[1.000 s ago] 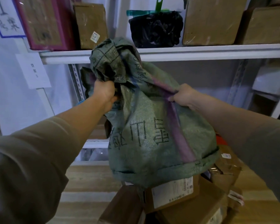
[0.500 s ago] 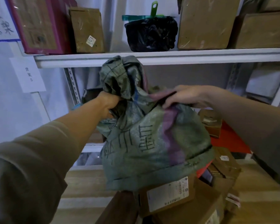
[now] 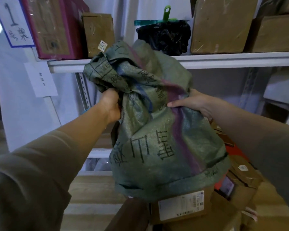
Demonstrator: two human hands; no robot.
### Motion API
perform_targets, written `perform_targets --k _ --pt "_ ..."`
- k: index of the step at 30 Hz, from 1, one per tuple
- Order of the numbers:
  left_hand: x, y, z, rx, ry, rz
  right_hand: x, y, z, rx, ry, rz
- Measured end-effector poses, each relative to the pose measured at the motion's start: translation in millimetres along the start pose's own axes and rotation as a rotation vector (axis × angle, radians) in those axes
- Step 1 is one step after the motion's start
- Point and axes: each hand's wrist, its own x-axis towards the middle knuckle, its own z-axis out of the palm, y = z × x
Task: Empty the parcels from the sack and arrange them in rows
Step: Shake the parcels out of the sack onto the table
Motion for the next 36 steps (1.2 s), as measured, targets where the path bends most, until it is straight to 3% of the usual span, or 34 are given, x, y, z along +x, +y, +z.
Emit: perform_targets --k 6,14,20,24,30,36 --pt "1.9 -4.6 -5.6 0.096 0.033 -0.052 -8.4 -4.3 1.8 -0.081 -0.049 0.073" --pt "2.3 -6.6 -15.5 0.297 0.065 -0.061 -18.5 -33.4 5.4 0.245 0.218 -0.312" --pt "-6.5 -16.9 -17.3 0.545 0.076 -0.119 -18.5 -44.5 11.7 0.119 0.38 -0.406" --pt "-8.5 -10.6 -18.1 0.462 0.147 -0.074 -19.7 -46.2 10.5 0.079 0.444 -0.466" --pt "-4.3 2.1 -15.2 0.407 0.43 0.284 -28.2 -59.5 12.4 0.113 0.497 -0.486" --pt "-8.5 3.7 -22.1 0.408 0.395 0.172 -34.0 -68.4 21.3 0.063 0.516 -0.579"
